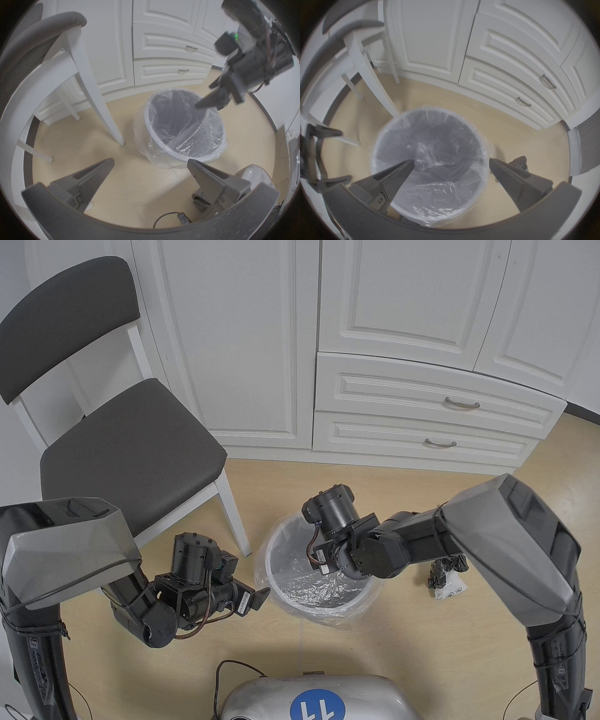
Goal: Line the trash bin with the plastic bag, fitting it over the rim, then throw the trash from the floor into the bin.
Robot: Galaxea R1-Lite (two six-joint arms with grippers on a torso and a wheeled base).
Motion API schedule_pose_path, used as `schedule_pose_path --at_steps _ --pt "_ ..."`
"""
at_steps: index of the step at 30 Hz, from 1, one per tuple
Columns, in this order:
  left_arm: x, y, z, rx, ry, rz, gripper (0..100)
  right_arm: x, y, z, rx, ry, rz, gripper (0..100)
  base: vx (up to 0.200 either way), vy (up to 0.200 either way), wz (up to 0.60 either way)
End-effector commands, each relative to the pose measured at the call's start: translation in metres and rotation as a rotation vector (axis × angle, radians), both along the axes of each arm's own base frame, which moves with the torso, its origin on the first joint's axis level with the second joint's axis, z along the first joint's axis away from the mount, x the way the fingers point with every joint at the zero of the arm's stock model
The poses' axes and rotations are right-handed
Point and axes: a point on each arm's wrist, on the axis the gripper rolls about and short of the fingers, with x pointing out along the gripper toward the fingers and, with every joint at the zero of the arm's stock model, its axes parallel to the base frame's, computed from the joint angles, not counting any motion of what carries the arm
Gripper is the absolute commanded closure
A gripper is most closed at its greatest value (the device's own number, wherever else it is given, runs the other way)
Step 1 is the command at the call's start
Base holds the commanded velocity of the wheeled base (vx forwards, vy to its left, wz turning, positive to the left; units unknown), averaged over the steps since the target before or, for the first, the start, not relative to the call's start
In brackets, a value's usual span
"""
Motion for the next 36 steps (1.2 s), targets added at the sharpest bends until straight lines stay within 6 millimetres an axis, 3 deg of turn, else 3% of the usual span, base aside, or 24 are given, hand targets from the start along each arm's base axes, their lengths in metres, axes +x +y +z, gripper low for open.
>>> schedule_pose_path --at_steps 1,9,17,26,30,36 --pt "-0.006 0.003 0.006 0.005 -0.028 -0.024 0 0.012 0.010 -0.049 -0.106 0.066 -0.027 0 0.000 0.000 0.00" --pt "-0.007 0.003 0.005 0.013 -0.033 -0.027 0 -0.002 0.006 -0.042 -0.199 0.099 -0.012 0 0.000 0.000 0.00" --pt "-0.008 0.002 0.005 0.014 -0.034 -0.026 0 -0.052 0.009 -0.025 -0.257 0.142 0.075 0 0.000 0.000 0.00" --pt "-0.008 0.003 0.005 0.016 -0.033 -0.027 0 -0.083 0.012 -0.035 -0.315 0.193 0.136 0 0.000 0.000 0.00" --pt "-0.008 0.003 0.005 0.015 -0.032 -0.024 0 -0.086 0.014 -0.038 -0.313 0.194 0.139 0 0.000 0.000 0.00" --pt "-0.008 0.003 0.006 0.015 -0.036 -0.027 0 -0.058 0.021 -0.012 -0.204 0.099 0.089 0 0.000 0.000 0.00"
